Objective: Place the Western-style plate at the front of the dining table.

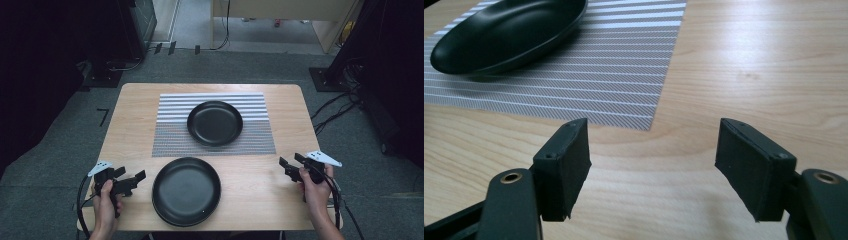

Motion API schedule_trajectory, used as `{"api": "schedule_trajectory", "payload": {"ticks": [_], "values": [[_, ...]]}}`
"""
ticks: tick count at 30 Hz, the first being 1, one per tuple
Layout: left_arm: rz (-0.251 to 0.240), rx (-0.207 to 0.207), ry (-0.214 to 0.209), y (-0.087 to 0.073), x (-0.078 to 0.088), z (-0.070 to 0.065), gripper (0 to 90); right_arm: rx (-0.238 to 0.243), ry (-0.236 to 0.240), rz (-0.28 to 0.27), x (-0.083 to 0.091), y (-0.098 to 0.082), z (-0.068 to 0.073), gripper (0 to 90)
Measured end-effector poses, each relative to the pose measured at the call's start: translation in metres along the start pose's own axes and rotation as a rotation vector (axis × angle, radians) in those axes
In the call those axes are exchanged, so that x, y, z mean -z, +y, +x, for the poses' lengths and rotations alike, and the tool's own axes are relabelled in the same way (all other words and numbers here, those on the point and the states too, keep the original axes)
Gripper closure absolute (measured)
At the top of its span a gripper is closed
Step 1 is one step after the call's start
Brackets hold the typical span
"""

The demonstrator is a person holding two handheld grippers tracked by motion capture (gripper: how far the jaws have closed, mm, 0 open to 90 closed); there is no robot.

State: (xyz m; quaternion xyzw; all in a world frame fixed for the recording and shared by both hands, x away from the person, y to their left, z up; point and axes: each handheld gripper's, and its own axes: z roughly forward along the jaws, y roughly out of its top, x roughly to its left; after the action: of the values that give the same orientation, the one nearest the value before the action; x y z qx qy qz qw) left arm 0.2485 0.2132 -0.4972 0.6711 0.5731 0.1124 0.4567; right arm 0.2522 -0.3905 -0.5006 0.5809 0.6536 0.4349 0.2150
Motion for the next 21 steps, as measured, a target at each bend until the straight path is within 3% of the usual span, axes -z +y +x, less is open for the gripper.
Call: {"api": "schedule_trajectory", "payload": {"ticks": [21], "values": [[0.041, -0.006, 0.101, -0.035, 0.035, 0.027, 2.7, 0.033, -0.064, 0.050, 0.040, -0.034, -0.018, 29.0]]}}
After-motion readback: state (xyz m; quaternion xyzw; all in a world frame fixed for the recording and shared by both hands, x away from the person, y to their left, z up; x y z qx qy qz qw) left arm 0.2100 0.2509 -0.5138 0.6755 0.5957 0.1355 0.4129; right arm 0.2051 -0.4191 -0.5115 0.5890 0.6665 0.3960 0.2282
